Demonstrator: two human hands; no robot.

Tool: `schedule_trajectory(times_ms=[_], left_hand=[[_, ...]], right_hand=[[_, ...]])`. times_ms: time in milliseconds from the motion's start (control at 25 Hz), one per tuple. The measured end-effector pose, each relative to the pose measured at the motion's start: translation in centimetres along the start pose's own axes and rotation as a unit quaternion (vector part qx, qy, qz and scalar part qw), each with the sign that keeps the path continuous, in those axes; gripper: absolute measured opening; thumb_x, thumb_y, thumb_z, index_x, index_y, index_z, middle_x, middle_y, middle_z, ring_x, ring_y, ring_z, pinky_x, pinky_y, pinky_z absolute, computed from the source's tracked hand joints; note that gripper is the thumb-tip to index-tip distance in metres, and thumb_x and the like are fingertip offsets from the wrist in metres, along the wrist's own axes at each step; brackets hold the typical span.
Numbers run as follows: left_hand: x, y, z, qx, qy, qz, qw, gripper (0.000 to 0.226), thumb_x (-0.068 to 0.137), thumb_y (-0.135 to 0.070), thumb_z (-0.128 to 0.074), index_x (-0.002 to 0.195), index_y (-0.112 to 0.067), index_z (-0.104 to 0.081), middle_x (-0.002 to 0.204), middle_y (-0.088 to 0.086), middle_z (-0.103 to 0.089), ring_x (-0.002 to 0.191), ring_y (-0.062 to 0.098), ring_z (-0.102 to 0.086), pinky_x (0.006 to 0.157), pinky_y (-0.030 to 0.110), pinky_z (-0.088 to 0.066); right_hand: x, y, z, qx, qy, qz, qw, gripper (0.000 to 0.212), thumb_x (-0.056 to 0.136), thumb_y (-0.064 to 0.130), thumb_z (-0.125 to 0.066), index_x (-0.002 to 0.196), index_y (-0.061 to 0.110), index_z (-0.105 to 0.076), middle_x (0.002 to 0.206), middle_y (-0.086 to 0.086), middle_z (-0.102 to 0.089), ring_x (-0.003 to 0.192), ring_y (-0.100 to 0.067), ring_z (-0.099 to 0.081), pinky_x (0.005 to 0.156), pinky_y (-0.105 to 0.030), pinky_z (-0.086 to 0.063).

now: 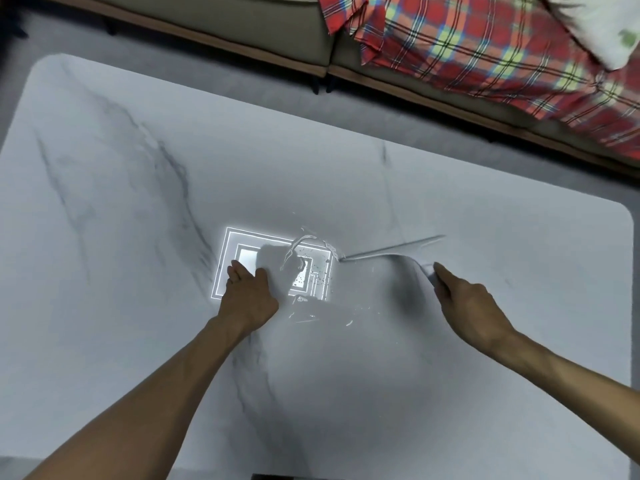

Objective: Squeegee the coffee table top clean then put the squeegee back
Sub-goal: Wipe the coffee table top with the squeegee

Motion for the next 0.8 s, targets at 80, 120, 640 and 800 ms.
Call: schedule_trajectory(times_ms=[80, 120, 640, 800], left_hand=[[0.0, 0.1, 0.0, -0.001, 0.006, -0.003, 1.000, 0.051, 0.084, -0.001, -0.034, 0.134, 0.002, -0.032, 0.149, 0.047, 0.004, 0.145, 0.053, 0.002, 0.120, 0.049, -0.017], [0.0, 0.1, 0.0, -0.002, 0.008, -0.006, 1.000, 0.050, 0.084, -0.001, -0.035, 0.134, 0.002, -0.032, 0.149, 0.046, 0.004, 0.145, 0.053, 0.002, 0.120, 0.049, -0.017], [0.1, 0.4, -0.2, 0.009, 0.011, -0.029, 0.999, 0.051, 0.083, -0.006, -0.041, 0.133, 0.002, -0.034, 0.152, 0.042, 0.007, 0.147, 0.048, 0.004, 0.121, 0.046, -0.017], [0.1, 0.5, -0.4, 0.003, 0.001, -0.021, 1.000, 0.048, 0.086, -0.011, -0.045, 0.131, -0.001, -0.036, 0.154, 0.039, 0.009, 0.147, 0.046, 0.006, 0.120, 0.046, -0.019]], right_hand=[[2.3, 1.5, 2.4, 0.018, -0.060, 0.018, 0.998, 0.036, 0.102, 0.033, -0.032, 0.129, 0.015, -0.048, 0.097, -0.023, -0.068, 0.088, -0.044, -0.062, 0.076, -0.043, -0.051], [4.4, 2.8, 3.6, 0.036, -0.094, 0.035, 0.994, 0.031, 0.102, 0.030, -0.033, 0.122, 0.013, -0.050, 0.099, -0.026, -0.067, 0.088, -0.046, -0.062, 0.077, -0.046, -0.051], [14.1, 19.9, 0.4, 0.081, -0.123, 0.117, 0.982, 0.034, 0.098, 0.015, -0.035, 0.132, 0.010, -0.038, 0.107, -0.021, -0.064, 0.096, -0.042, -0.057, 0.066, -0.035, -0.035], [8.3, 14.3, -2.7, 0.025, -0.083, 0.201, 0.976, 0.043, 0.102, 0.026, -0.034, 0.144, 0.026, -0.030, 0.095, -0.017, -0.068, 0.081, -0.041, -0.061, 0.067, -0.040, -0.047]])
Point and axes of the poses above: each hand's wrist, its own x-axis towards the middle knuckle, its own z-axis out of the back of the hand, y = z × x, the point moved 7 cm from there along x, towards the middle knuckle
